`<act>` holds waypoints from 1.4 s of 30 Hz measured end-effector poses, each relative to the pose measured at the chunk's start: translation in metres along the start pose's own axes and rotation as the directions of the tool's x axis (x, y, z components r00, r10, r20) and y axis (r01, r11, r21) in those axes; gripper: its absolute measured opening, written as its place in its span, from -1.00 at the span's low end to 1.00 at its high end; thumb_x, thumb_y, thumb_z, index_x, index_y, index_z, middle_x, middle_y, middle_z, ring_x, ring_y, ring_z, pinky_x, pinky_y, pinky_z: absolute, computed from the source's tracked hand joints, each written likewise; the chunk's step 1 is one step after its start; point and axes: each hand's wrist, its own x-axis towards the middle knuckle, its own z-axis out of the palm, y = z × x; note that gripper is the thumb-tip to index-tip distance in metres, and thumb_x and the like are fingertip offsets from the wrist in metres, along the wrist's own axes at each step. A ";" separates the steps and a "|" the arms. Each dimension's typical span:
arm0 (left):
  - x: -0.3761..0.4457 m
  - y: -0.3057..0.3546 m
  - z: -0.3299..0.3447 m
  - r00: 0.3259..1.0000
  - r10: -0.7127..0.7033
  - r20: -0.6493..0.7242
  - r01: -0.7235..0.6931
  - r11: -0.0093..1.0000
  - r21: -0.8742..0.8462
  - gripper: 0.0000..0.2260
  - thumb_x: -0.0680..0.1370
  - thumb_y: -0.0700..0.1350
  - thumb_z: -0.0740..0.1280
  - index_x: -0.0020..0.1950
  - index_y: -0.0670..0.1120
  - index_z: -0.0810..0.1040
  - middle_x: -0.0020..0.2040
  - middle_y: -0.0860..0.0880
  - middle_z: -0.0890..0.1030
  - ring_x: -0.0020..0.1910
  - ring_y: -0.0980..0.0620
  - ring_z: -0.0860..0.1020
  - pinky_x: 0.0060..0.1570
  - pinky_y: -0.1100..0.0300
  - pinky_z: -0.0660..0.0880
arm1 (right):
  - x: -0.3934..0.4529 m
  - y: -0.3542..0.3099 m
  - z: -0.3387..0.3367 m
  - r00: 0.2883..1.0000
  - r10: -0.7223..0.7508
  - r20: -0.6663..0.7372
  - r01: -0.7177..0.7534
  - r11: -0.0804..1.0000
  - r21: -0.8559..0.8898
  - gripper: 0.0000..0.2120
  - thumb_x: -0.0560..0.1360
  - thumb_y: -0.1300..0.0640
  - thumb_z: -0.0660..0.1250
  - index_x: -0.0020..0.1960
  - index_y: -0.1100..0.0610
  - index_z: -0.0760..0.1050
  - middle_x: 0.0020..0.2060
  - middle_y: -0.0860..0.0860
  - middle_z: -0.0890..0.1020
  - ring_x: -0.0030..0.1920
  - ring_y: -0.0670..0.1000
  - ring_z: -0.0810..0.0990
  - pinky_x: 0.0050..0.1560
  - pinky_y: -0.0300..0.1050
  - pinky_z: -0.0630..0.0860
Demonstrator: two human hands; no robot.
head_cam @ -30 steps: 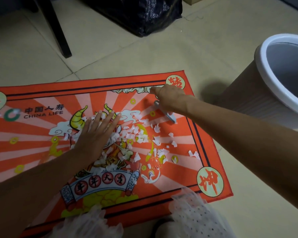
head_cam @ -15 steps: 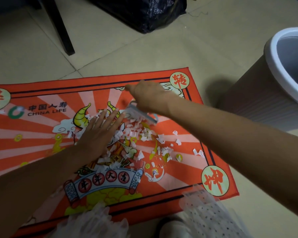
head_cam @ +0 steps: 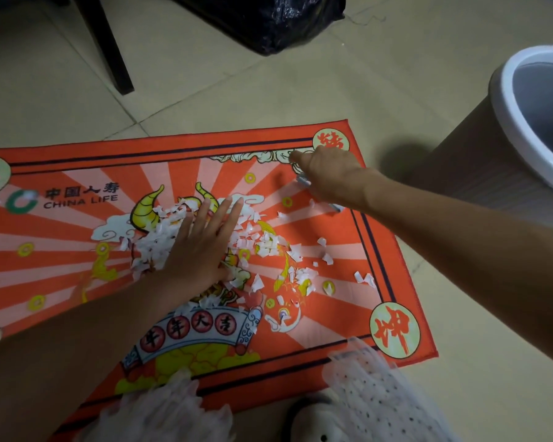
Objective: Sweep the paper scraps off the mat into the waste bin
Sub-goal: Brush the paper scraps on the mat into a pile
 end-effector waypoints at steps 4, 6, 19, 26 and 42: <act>0.001 0.004 0.000 1.000 -0.013 -0.012 0.013 1.000 0.014 0.16 0.40 0.07 0.53 0.55 0.04 -0.40 0.59 0.01 -0.29 0.56 -0.15 -0.28 0.50 -0.13 -0.18 | 0.005 -0.023 -0.005 0.998 -0.057 -0.030 0.059 0.997 0.055 -0.44 0.58 0.19 0.23 0.53 0.01 0.14 0.15 0.15 0.54 0.11 0.18 0.56 -0.21 -0.09 0.37; 0.001 0.004 0.001 1.000 -0.020 -0.007 0.020 1.000 0.013 0.15 0.41 0.08 0.52 0.54 0.05 -0.42 0.59 0.02 -0.30 0.56 -0.15 -0.29 0.50 -0.12 -0.18 | 0.007 -0.028 -0.012 0.995 -0.095 -0.034 0.097 0.993 0.071 -0.47 0.58 0.21 0.21 0.51 0.04 0.18 0.12 0.14 0.55 0.09 0.17 0.56 -0.21 -0.08 0.36; 0.000 0.007 -0.001 0.999 -0.035 0.000 0.035 0.999 -0.006 0.17 0.40 0.01 0.54 0.54 0.05 -0.43 0.58 0.03 -0.32 0.56 -0.15 -0.30 0.50 -0.12 -0.17 | 0.008 0.003 -0.021 1.000 0.017 -0.013 -0.016 0.999 0.051 -0.56 0.55 0.21 0.19 0.43 0.10 0.30 0.13 0.22 0.54 0.11 0.25 0.55 -0.13 -0.03 0.41; 0.002 0.009 0.000 0.998 -0.062 -0.006 0.062 0.998 0.021 0.18 0.39 0.07 0.54 0.54 0.01 -0.41 0.59 0.00 -0.30 0.56 -0.16 -0.29 0.50 -0.13 -0.16 | -0.006 -0.054 -0.012 0.994 -0.109 -0.031 0.113 0.979 0.170 -0.43 0.56 0.27 0.22 0.52 0.06 0.14 0.18 0.16 0.51 0.15 0.16 0.54 -0.11 -0.07 0.43; 0.006 0.004 0.000 0.998 -0.064 0.017 0.063 0.998 0.032 0.27 0.32 0.15 0.56 0.52 0.01 -0.47 0.56 0.03 -0.38 0.55 -0.13 -0.31 0.51 -0.12 -0.15 | 0.003 -0.002 -0.044 1.000 -0.020 0.000 0.019 0.972 0.232 -0.46 0.46 0.32 0.29 0.42 0.11 0.31 0.12 0.20 0.54 0.10 0.22 0.57 -0.10 -0.08 0.42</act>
